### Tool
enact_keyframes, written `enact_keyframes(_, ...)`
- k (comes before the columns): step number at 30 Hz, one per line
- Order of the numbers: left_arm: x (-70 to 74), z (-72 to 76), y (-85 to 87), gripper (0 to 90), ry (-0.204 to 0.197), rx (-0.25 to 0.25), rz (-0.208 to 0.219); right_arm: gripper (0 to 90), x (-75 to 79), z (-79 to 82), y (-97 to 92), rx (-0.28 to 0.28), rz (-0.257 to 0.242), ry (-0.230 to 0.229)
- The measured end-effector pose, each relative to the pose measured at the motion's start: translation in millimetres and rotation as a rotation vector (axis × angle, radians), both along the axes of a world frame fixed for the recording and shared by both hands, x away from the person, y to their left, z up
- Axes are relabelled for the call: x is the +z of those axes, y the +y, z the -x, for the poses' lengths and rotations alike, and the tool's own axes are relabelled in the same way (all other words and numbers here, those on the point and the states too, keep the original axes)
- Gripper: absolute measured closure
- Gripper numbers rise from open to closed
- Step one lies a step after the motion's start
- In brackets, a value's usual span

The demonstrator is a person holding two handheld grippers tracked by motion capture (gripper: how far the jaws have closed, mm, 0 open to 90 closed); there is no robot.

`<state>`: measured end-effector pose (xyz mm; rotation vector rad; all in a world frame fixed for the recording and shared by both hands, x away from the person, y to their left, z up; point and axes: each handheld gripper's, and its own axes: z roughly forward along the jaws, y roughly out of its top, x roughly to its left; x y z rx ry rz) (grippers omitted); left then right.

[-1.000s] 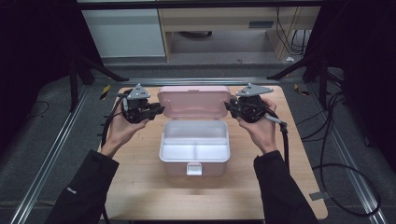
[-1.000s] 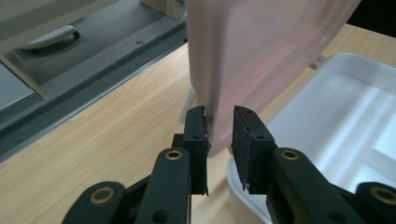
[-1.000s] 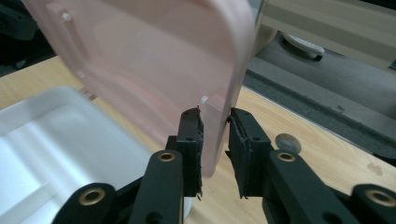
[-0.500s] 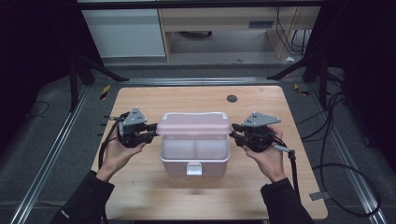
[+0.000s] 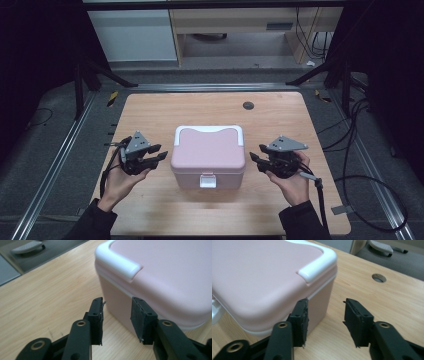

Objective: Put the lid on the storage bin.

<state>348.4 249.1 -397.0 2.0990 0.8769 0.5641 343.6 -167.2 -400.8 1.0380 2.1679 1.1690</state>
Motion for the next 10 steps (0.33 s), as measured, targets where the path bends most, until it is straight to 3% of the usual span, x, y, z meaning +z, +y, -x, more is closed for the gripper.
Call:
enact_keyframes(4, -17.4, 0.2, 16.5, 57.1, 0.036, 0.059, 0.020, 44.6, -6.8, 3.3, -19.3, -0.049, -0.011, 0.012)
enact_keyframes(10, -37.5, -9.3, 34.1, 48.3, 0.069, 0.143, 0.007, 35.1, -29.7, 2.6, -54.4, -0.149, -0.001, 0.062)
